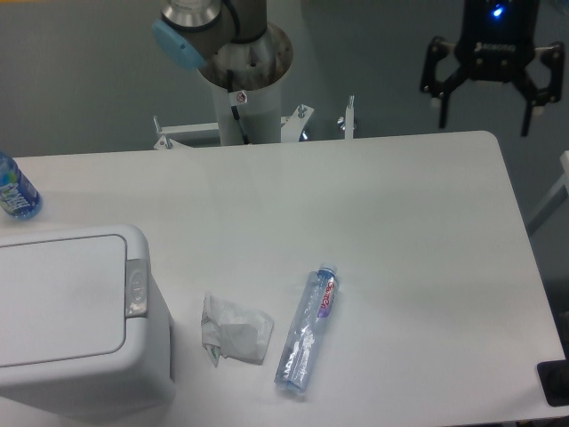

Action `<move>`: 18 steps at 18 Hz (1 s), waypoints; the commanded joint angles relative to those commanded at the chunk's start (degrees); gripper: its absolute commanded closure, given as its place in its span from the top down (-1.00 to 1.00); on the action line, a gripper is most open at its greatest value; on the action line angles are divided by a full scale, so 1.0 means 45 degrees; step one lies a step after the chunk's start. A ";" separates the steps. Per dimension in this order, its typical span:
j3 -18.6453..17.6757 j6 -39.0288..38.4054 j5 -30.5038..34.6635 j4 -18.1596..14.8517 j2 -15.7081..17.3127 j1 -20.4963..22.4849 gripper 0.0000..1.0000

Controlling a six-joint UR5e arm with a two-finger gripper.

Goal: Open the trash can
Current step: 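Move the open gripper over the table toward the white trash bin lid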

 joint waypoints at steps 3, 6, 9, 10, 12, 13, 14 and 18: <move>-0.0019 -0.2657 0.0020 0.1149 -0.0253 -0.0956 1.00; 0.0000 -0.3990 0.0039 0.1465 -0.0546 -0.1699 1.00; -0.0039 -0.4421 0.0039 0.1446 -0.0644 -0.2227 1.00; -0.0039 -0.4616 0.0039 0.1426 -0.0703 -0.2441 1.00; -0.0039 -0.5317 0.0058 0.1445 -0.0800 -0.2774 1.00; -0.0058 -0.5862 0.0059 0.1446 -0.0859 -0.2891 1.00; -0.0059 -0.6602 0.0039 0.1465 -0.0898 -0.3008 1.00; -0.0059 -0.9260 0.0020 0.2340 -0.1249 -0.3886 1.00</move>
